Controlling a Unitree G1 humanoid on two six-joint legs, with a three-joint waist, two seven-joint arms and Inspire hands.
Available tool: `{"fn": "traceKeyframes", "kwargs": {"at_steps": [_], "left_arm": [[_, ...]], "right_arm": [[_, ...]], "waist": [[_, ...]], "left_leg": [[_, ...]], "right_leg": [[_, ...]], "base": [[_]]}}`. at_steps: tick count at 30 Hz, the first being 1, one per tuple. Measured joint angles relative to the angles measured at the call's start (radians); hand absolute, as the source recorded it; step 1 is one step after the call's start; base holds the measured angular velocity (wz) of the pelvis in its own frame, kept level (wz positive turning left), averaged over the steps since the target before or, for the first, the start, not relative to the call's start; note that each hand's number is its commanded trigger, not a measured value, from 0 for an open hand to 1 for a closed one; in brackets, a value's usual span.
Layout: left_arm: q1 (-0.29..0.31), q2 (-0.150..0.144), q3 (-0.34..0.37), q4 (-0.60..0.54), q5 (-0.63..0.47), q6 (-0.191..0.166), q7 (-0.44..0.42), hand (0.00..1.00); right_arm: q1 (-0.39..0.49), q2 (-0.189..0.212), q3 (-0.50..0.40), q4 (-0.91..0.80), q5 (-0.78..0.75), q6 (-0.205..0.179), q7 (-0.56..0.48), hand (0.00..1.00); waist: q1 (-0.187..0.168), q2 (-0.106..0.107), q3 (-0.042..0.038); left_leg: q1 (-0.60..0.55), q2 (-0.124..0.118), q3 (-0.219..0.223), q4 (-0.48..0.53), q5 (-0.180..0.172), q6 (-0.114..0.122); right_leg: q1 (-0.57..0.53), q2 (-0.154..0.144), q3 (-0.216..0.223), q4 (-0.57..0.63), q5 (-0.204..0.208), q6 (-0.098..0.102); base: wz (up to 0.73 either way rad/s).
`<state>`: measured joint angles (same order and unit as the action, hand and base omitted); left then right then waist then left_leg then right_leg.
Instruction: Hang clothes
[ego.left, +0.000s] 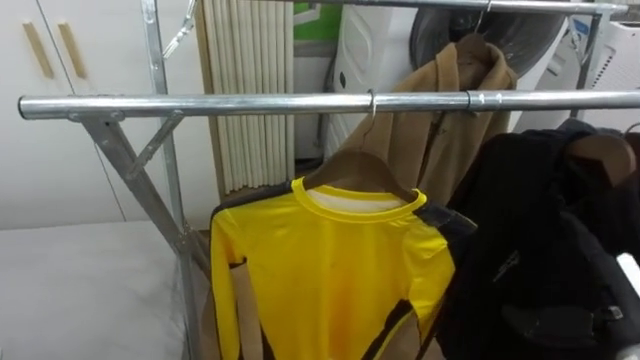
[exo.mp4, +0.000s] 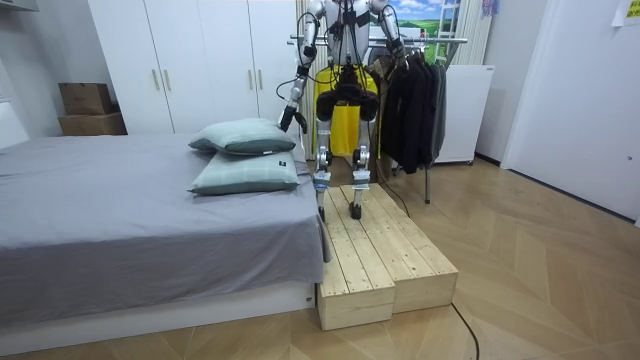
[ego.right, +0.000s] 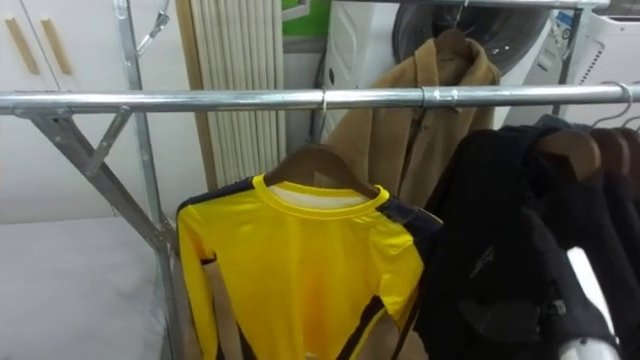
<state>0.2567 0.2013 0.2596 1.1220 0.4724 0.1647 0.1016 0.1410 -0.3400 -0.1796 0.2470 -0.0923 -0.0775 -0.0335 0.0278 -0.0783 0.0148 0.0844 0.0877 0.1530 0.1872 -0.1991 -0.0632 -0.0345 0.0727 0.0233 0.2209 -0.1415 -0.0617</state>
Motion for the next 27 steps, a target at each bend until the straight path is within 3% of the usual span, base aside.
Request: {"fn": "traceKeyframes", "kwargs": {"at_steps": [6,9,12,15,17,21,23,27], "left_arm": [[-0.001,-0.002,-0.024,-0.002,-0.011,-0.016,0.000,0.00],[-0.001,-0.019,-0.025,-0.002,-0.010,-0.019,0.005,0.00],[-0.001,-0.026,-0.008,-0.002,-0.011,-0.032,0.006,0.00],[-0.002,-0.029,-0.032,0.001,-0.013,-0.064,0.029,0.00],[-0.001,-0.042,-0.035,0.007,-0.013,-0.083,0.062,0.00],[0.001,-0.061,-0.035,0.019,-0.034,-0.097,0.095,0.00],[0.000,-0.069,-0.036,0.037,-0.065,-0.115,0.118,0.00],[0.000,-0.070,-0.048,0.037,-0.090,-0.124,0.130,0.00]], "right_arm": [[0.016,0.026,0.052,0.136,0.048,0.006,0.011,0.00],[0.024,0.062,0.061,0.187,0.060,0.002,0.022,0.00],[0.032,0.111,0.062,0.260,0.105,0.000,0.024,0.00],[0.059,0.115,0.101,0.360,0.181,-0.012,0.028,0.00],[0.067,0.139,0.119,0.438,0.208,-0.030,0.031,0.00],[0.075,0.174,0.130,0.533,0.205,-0.039,0.037,0.00],[0.072,0.188,0.139,0.630,0.214,-0.063,0.040,0.00],[0.079,0.200,0.161,0.706,0.223,-0.063,0.053,0.00]], "waist": [[0.002,0.016,-0.0009],[0.006,0.033,-0.0063],[0.002,0.045,-0.0046],[-0.001,0.049,-0.0049],[0.001,0.051,-0.0043],[0.004,0.056,-0.0046],[0.003,0.060,-0.0077],[0.001,0.065,-0.0074]], "left_leg": [[-0.003,0.003,0.032,-0.003,0.000,0.000],[0.001,0.003,0.038,-0.007,0.000,0.000],[0.010,0.004,0.033,-0.009,0.000,0.000],[0.014,0.003,0.032,-0.009,0.000,0.000],[0.014,0.003,0.028,-0.009,0.000,0.000],[0.016,0.003,0.025,-0.009,0.000,0.000],[0.016,0.002,0.025,-0.009,-0.001,0.000],[0.016,0.003,0.025,-0.015,-0.001,0.000]], "right_leg": [[-0.013,0.004,0.018,0.002,0.002,0.000],[-0.016,0.007,0.029,0.003,0.006,0.000],[-0.009,0.006,0.020,0.001,0.007,-0.002],[0.001,0.004,0.016,0.002,-0.002,-0.001],[0.001,0.006,0.021,0.000,-0.001,-0.001],[0.000,0.008,0.032,-0.001,0.000,-0.001],[0.001,0.007,0.030,-0.002,0.000,-0.001],[-0.002,0.008,0.029,-0.003,0.001,-0.001]], "base": [[-0.10],[-0.11],[-0.01],[0.14],[-0.03],[-0.08],[0.00],[0.01]]}}
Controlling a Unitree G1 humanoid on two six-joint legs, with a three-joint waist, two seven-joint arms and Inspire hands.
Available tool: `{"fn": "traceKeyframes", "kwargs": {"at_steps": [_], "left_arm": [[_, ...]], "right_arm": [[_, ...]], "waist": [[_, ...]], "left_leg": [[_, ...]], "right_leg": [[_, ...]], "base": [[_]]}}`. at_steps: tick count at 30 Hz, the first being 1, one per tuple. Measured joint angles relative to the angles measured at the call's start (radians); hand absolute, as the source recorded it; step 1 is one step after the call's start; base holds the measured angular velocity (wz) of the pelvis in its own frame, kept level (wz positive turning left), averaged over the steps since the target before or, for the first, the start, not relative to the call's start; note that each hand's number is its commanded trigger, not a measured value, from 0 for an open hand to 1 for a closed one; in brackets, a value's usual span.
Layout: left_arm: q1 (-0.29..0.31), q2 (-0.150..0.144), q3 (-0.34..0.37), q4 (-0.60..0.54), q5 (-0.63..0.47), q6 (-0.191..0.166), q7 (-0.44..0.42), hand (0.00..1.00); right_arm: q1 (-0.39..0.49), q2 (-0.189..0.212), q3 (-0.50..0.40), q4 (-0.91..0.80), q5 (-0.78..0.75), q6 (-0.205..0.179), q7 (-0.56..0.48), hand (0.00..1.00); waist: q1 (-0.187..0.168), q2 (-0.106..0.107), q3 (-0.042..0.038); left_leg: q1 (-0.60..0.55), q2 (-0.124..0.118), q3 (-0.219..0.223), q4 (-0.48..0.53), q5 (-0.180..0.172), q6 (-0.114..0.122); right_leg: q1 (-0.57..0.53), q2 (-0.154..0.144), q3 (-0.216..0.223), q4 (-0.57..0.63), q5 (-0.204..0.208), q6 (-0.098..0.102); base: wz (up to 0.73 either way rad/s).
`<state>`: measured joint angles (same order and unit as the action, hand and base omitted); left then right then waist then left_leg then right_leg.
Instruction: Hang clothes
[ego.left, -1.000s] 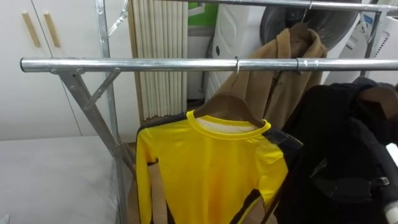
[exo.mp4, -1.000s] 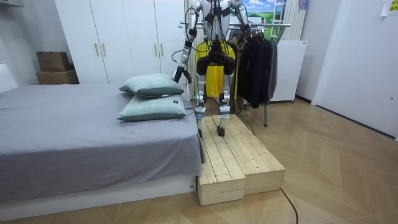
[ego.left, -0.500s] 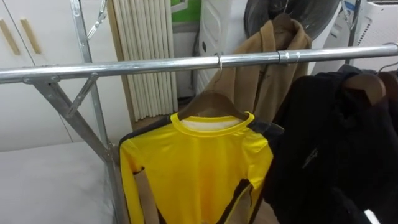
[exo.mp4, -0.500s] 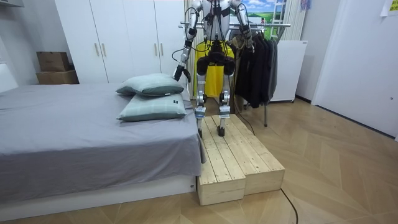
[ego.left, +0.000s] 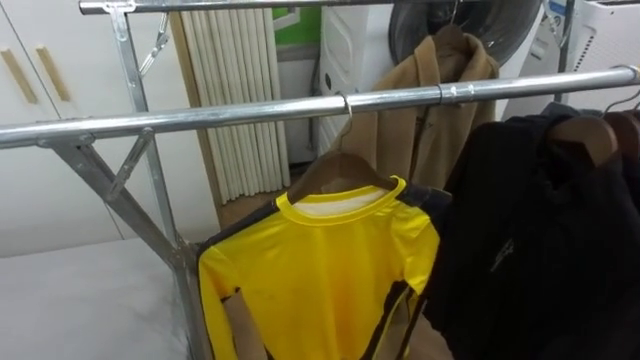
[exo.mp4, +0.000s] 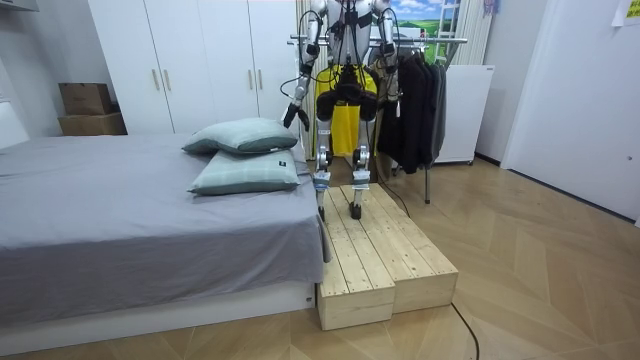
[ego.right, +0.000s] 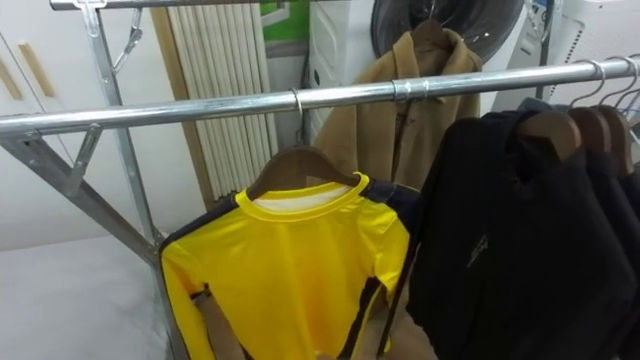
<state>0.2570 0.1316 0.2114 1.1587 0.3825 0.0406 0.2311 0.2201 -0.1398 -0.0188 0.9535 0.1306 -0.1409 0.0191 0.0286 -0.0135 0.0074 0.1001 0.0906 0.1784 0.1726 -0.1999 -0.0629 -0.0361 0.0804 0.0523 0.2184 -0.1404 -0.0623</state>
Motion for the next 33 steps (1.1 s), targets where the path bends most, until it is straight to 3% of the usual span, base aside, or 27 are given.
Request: {"fn": "traceKeyframes", "kwargs": {"at_steps": [9,13,16,27,33], "left_arm": [[-0.010,-0.009,-0.010,0.001,-0.079,-0.028,0.027,0.00],[-0.010,-0.027,-0.010,0.000,-0.099,-0.028,0.038,0.00],[-0.011,-0.031,-0.006,0.000,-0.097,-0.028,0.041,0.00],[-0.001,-0.031,-0.050,0.001,-0.098,-0.017,0.033,0.00],[-0.003,-0.030,-0.085,0.002,-0.111,0.005,-0.029,0.00]], "right_arm": [[-0.021,0.020,0.014,0.108,0.064,-0.004,0.016,0.00],[-0.043,0.020,0.020,0.175,0.178,0.004,0.050,0.00],[-0.043,0.024,0.006,0.220,0.234,0.012,0.076,0.00],[-0.077,0.016,0.018,0.253,0.211,0.059,0.117,0.00],[-0.085,0.016,0.037,0.253,0.209,0.077,0.133,0.00]], "waist": [[0.000,0.011,0.0034],[0.001,0.017,0.0034],[-0.023,0.016,0.0019],[-0.020,0.014,0.0005],[-0.021,0.010,0.0001]], "left_leg": [[0.000,0.000,-0.001,-0.007,0.000,0.000],[0.000,0.000,-0.002,-0.007,0.000,0.000],[0.000,-0.003,-0.027,-0.007,0.000,0.000],[0.010,-0.003,-0.021,-0.008,0.000,0.000],[0.010,-0.004,-0.023,-0.008,0.000,0.000]], "right_leg": [[-0.003,0.001,0.002,-0.006,0.007,0.002],[0.001,0.000,0.001,-0.014,0.012,0.003],[0.010,-0.006,-0.023,-0.016,0.012,0.004],[0.018,-0.003,-0.013,-0.015,0.009,0.005],[0.018,-0.004,-0.012,-0.017,0.009,0.005]], "base": [[0.00],[0.00],[0.16],[0.00],[0.00]]}}
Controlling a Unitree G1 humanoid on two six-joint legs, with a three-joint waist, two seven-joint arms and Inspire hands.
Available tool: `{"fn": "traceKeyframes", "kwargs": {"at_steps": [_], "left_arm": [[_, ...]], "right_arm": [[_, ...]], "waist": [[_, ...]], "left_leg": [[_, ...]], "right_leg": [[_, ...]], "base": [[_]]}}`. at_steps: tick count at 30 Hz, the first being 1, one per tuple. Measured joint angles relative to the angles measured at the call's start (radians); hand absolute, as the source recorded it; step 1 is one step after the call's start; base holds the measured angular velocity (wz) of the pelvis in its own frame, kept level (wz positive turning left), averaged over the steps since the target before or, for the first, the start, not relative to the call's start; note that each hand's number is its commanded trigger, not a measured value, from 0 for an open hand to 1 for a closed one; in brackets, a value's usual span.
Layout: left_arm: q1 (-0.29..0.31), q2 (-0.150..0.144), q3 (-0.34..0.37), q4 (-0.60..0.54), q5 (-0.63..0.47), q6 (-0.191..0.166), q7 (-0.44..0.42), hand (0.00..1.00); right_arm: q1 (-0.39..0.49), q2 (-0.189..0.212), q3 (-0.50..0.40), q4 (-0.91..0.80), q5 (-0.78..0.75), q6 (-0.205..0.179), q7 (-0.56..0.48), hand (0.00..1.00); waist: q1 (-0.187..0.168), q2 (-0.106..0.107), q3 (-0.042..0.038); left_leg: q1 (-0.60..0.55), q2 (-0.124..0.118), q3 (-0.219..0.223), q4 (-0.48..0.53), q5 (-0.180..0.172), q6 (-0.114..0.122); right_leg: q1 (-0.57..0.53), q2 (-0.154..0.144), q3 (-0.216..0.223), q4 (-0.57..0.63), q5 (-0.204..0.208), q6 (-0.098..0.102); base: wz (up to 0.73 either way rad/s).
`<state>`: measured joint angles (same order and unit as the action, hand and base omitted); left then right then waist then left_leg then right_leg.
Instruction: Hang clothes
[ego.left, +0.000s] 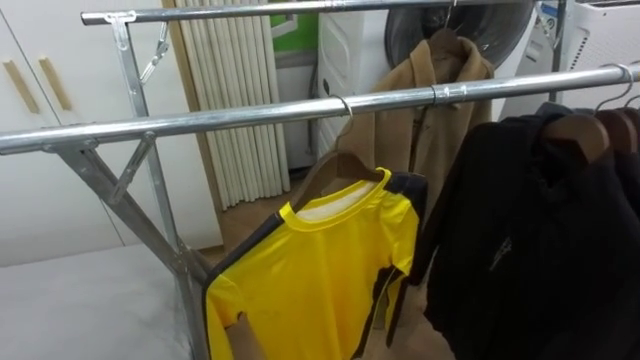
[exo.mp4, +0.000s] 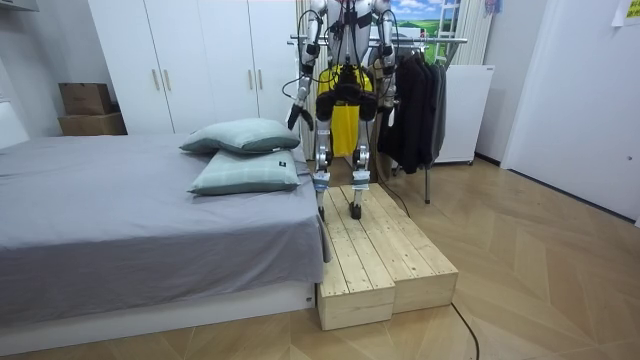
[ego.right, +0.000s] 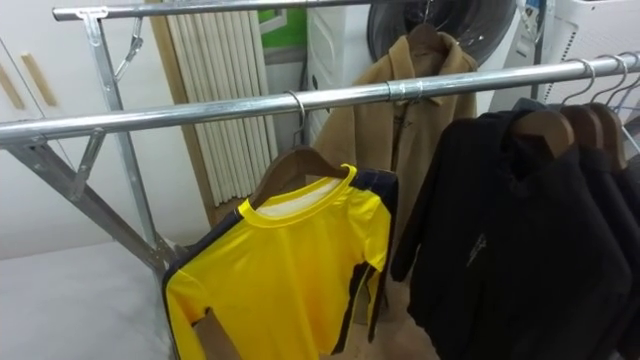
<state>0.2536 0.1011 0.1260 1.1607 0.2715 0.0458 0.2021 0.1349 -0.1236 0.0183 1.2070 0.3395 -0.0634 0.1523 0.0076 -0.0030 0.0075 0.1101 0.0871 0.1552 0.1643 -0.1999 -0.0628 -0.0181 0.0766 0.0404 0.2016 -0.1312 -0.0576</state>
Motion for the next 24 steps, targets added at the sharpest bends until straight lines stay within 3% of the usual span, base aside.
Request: {"fn": "traceKeyframes", "kwargs": {"at_steps": [10,24], "left_arm": [[0.005,0.003,-0.010,0.008,-0.085,0.036,-0.123,0.00],[0.010,0.010,-0.011,0.008,-0.084,0.037,-0.148,0.00]], "right_arm": [[-0.019,0.003,-0.005,0.039,0.013,0.033,-0.001,0.00],[-0.019,0.005,-0.011,0.039,0.014,0.043,-0.008,0.00]], "waist": [[0.001,-0.001,-0.0047],[0.001,-0.003,-0.0047]], "left_leg": [[0.018,0.000,-0.005,0.000,0.000,0.000],[0.029,-0.001,-0.014,0.000,-0.002,0.003]], "right_leg": [[0.026,0.000,-0.001,-0.015,0.000,0.000],[0.038,-0.001,0.000,-0.017,-0.004,0.001]], "base": [[0.01],[0.00]]}}
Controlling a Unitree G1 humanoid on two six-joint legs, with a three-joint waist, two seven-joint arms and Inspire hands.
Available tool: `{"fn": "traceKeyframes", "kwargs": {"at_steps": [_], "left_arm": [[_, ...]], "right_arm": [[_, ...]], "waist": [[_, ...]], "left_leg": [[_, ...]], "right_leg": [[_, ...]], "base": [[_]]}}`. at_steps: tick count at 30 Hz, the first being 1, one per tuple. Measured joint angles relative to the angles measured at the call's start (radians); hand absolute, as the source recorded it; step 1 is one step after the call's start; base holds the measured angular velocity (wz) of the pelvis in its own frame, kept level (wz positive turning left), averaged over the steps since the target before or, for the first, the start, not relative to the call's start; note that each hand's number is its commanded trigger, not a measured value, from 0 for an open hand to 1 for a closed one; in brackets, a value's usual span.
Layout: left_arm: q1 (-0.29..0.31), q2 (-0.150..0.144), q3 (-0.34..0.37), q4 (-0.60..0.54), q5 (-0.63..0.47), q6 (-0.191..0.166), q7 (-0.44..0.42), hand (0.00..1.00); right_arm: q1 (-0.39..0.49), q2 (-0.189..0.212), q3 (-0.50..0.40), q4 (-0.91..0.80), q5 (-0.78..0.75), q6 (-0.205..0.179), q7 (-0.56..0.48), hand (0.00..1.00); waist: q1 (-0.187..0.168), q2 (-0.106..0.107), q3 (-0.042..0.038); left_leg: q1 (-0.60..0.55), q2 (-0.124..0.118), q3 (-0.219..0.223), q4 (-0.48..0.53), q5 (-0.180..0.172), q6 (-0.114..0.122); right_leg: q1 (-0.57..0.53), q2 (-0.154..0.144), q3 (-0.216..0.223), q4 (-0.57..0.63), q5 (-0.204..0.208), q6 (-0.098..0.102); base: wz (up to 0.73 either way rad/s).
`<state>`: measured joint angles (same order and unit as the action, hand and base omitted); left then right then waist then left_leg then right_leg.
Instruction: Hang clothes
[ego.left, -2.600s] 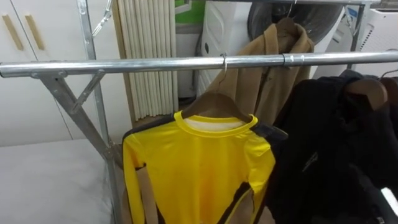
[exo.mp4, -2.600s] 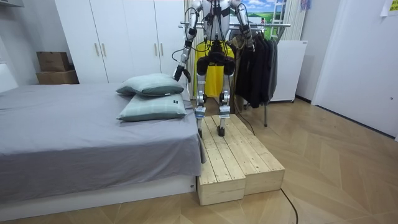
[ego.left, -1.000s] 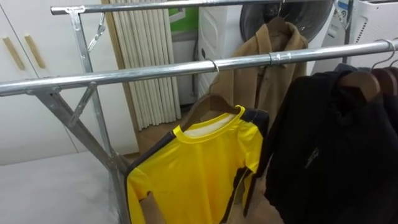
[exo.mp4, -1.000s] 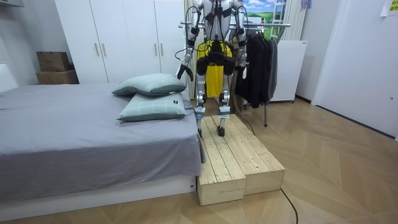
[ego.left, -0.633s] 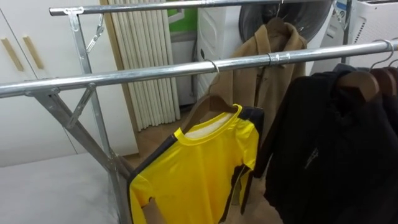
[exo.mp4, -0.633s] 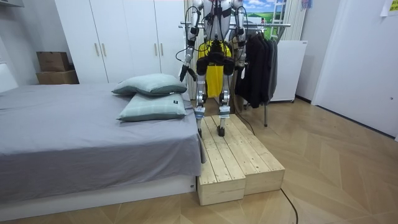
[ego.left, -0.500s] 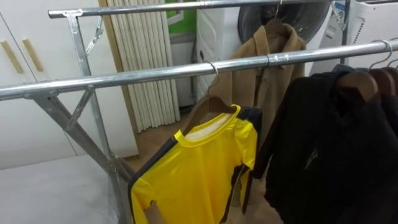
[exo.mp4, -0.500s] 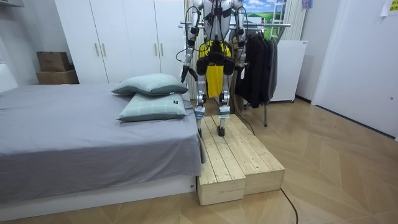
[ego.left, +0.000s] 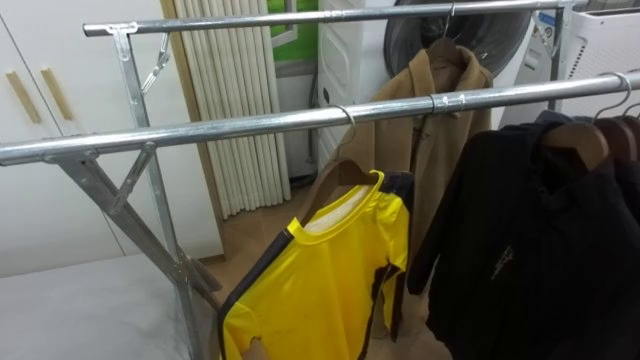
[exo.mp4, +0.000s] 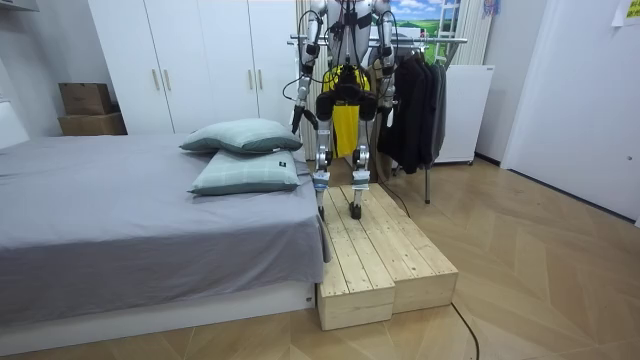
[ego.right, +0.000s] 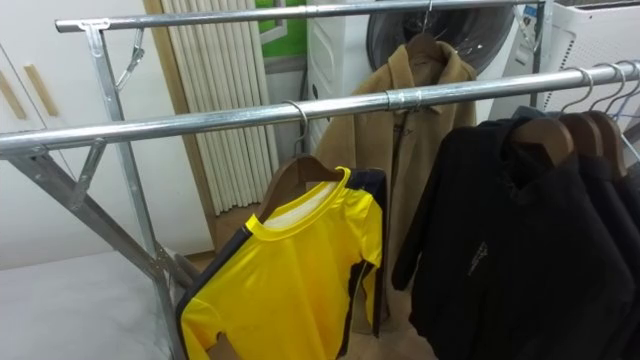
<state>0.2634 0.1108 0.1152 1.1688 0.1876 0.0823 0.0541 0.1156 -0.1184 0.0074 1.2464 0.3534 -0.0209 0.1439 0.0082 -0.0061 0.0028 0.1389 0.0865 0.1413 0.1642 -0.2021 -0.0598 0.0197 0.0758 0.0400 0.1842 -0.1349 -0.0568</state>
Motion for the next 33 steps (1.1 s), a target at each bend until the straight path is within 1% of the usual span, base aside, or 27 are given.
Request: {"fn": "traceKeyframes", "kwargs": {"at_steps": [2,13,18,20,21,22,24,25,26,27,28,29,30,31,32,33], "left_arm": [[0.001,0.000,0.000,0.000,0.001,0.000,0.000,0.00],[0.001,0.002,0.000,-0.001,0.002,0.001,-0.004,0.00],[0.000,0.011,-0.002,-0.009,0.002,0.005,-0.021,0.00],[-0.006,0.014,-0.002,-0.009,0.003,0.005,-0.021,0.00],[-0.009,0.014,-0.002,-0.008,0.003,0.005,-0.021,0.00],[-0.013,0.014,-0.002,-0.008,0.003,0.005,-0.019,0.00],[-0.022,0.014,-0.002,-0.011,0.003,0.002,-0.016,0.00],[-0.033,0.014,-0.007,-0.011,0.000,-0.003,-0.012,0.00],[-0.047,0.014,-0.025,-0.011,0.001,-0.006,-0.003,0.00],[-0.056,0.014,-0.035,-0.010,0.002,-0.007,0.002,0.00],[-0.072,0.014,-0.059,-0.006,0.004,-0.013,0.006,0.00],[-0.077,0.014,-0.061,-0.002,0.006,-0.018,0.006,0.00],[-0.081,0.013,-0.061,-0.001,0.024,-0.031,0.002,0.00],[-0.083,0.012,-0.060,-0.006,0.024,-0.048,-0.001,0.00],[-0.083,0.012,-0.060,-0.010,0.023,-0.052,-0.004,0.00],[-0.091,0.012,-0.061,-0.019,0.021,-0.062,-0.012,0.00]], "right_arm": [[0.000,0.000,0.000,0.001,0.000,0.000,0.000,0.00],[0.001,0.001,0.009,0.001,0.002,0.001,-0.001,0.00],[-0.006,-0.001,0.015,-0.006,-0.004,0.001,0.000,0.00],[-0.018,-0.006,0.034,-0.006,-0.037,0.001,0.000,0.00],[-0.021,-0.006,0.039,-0.006,-0.050,0.001,0.000,0.00],[-0.025,-0.006,0.049,-0.007,-0.064,0.001,0.001,0.00],[-0.038,-0.006,0.058,-0.007,-0.097,0.001,0.002,0.00],[-0.060,-0.007,0.071,-0.008,-0.126,0.001,0.001,0.00],[-0.081,-0.008,0.087,-0.007,-0.135,0.001,0.001,0.00],[-0.091,-0.008,0.091,-0.006,-0.139,0.001,0.001,0.00],[-0.109,-0.009,0.105,-0.005,-0.169,0.001,0.000,0.00],[-0.116,-0.010,0.111,-0.005,-0.188,0.001,0.001,0.00],[-0.129,-0.010,0.118,-0.003,-0.221,0.001,0.005,0.00],[-0.140,-0.011,0.123,0.004,-0.244,0.001,0.012,0.00],[-0.144,-0.011,0.125,0.008,-0.252,0.001,0.013,0.00],[-0.154,-0.012,0.125,0.011,-0.278,0.001,0.016,0.00]], "waist": [[0.000,0.000,0.0000],[0.003,-0.004,0.0008],[0.004,-0.002,0.0004],[0.018,0.001,0.0011],[0.023,0.005,-0.0004],[0.025,0.008,0.0023],[0.030,0.011,-0.0015],[0.031,0.016,-0.0051],[0.028,0.019,-0.0051],[0.028,0.022,-0.0040],[0.029,0.024,0.0000],[0.033,0.030,0.0018],[0.047,0.041,0.0042],[0.056,0.044,0.0045],[0.056,0.044,0.0051],[0.057,0.049,0.0059]], "left_leg": [[0.000,0.000,-0.007,0.000,0.000,0.000],[0.000,-0.001,-0.007,0.000,0.000,0.000],[-0.004,-0.001,-0.008,0.001,-0.001,0.001],[-0.006,0.000,-0.005,0.002,-0.001,0.001],[-0.006,0.001,-0.005,0.002,-0.001,0.001],[-0.012,0.001,-0.009,0.006,-0.001,0.001],[-0.036,0.001,-0.012,0.017,-0.001,0.001],[-0.067,0.001,-0.019,0.035,-0.001,0.000],[-0.096,0.000,-0.041,0.047,0.000,0.000],[-0.110,-0.001,-0.051,0.052,0.000,0.000],[-0.131,-0.001,-0.066,0.065,0.000,0.000],[-0.141,0.000,-0.066,0.072,0.000,-0.001],[-0.158,0.003,-0.067,0.081,0.002,-0.003],[-0.175,0.004,-0.074,0.096,0.004,-0.007],[-0.184,0.004,-0.075,0.099,0.007,-0.011],[-0.206,0.004,-0.074,0.110,0.014,-0.017]], "right_leg": [[0.000,0.000,0.000,0.000,0.000,0.000],[0.001,-0.001,-0.003,-0.001,-0.002,0.000],[-0.001,-0.006,-0.025,0.002,-0.002,-0.001],[-0.004,-0.005,-0.031,0.003,-0.005,-0.004],[-0.004,-0.006,-0.034,0.002,-0.005,-0.005],[-0.003,-0.008,-0.044,0.003,-0.005,-0.006],[-0.018,-0.010,-0.058,0.007,-0.006,-0.007],[-0.042,-0.016,-0.075,0.022,-0.009,-0.011],[-0.064,-0.020,-0.097,0.035,-0.011,-0.014],[-0.073,-0.022,-0.107,0.041,-0.012,-0.016],[-0.081,-0.025,-0.131,0.043,-0.013,-0.016],[-0.085,-0.026,-0.140,0.044,-0.014,-0.018],[-0.091,-0.028,-0.159,0.046,-0.016,-0.022],[-0.092,-0.032,-0.185,0.045,-0.019,-0.028],[-0.092,-0.035,-0.201,0.046,-0.022,-0.029],[-0.099,-0.044,-0.238,0.058,-0.034,-0.034]], "base": [[0.00],[0.00],[0.04],[0.00],[0.06],[0.20],[0.26],[0.33],[0.41],[0.55],[0.45],[0.49],[0.49],[0.57],[0.79],[0.90]]}}
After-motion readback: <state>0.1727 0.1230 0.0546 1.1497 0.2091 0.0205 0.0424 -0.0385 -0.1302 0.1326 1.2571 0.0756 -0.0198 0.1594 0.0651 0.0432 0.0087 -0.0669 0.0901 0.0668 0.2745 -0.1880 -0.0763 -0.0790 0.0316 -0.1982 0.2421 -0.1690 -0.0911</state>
